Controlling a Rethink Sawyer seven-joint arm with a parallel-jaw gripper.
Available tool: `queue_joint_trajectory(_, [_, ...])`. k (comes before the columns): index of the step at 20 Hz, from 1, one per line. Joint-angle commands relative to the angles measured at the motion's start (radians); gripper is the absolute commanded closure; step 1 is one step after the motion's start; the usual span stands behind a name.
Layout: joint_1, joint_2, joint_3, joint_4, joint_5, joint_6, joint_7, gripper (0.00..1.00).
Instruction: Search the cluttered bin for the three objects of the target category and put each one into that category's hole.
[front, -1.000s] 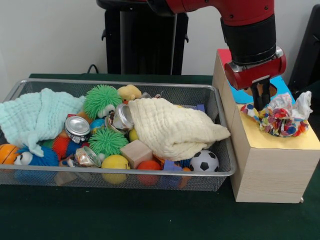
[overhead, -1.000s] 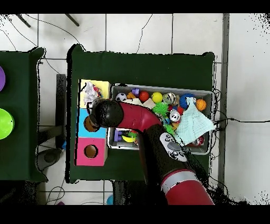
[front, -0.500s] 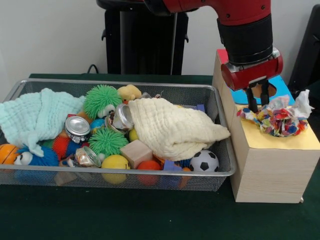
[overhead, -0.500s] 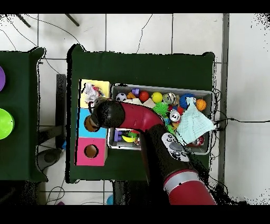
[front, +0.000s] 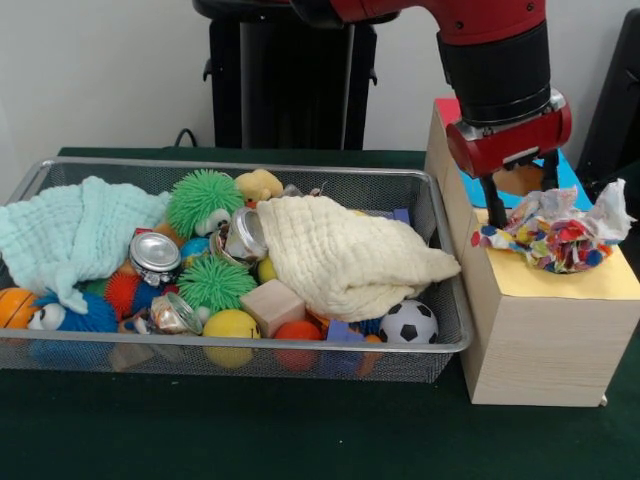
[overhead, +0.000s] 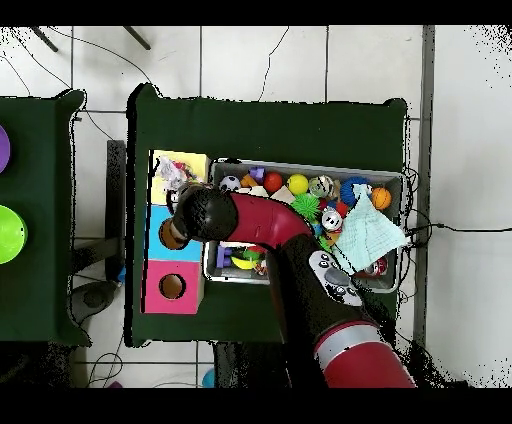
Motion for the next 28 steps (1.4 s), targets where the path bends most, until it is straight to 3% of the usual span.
queue_joint_trajectory(1, [-0.037,0.016,0.031,0.009,-0.037,0.089,0.058,0.00])
queue_joint_trajectory(7, [-0.009,-0.006,-0.013,-0.015,-0.040,0.186,0.071,0.00])
queue_joint_trajectory(12, [0.032,-0.071,-0.088,-0.048,-0.051,0.363,0.103,0.00])
queue_joint_trajectory(21, [0.053,-0.106,-0.112,-0.068,-0.053,0.448,0.141,0.00])
queue_joint_trajectory(25, [-0.059,-0.152,0.052,0.081,0.091,0.147,0.128,0.00])
queue_joint_trajectory(28, [-0.097,-0.153,0.108,0.119,0.101,0.041,0.129,0.00])
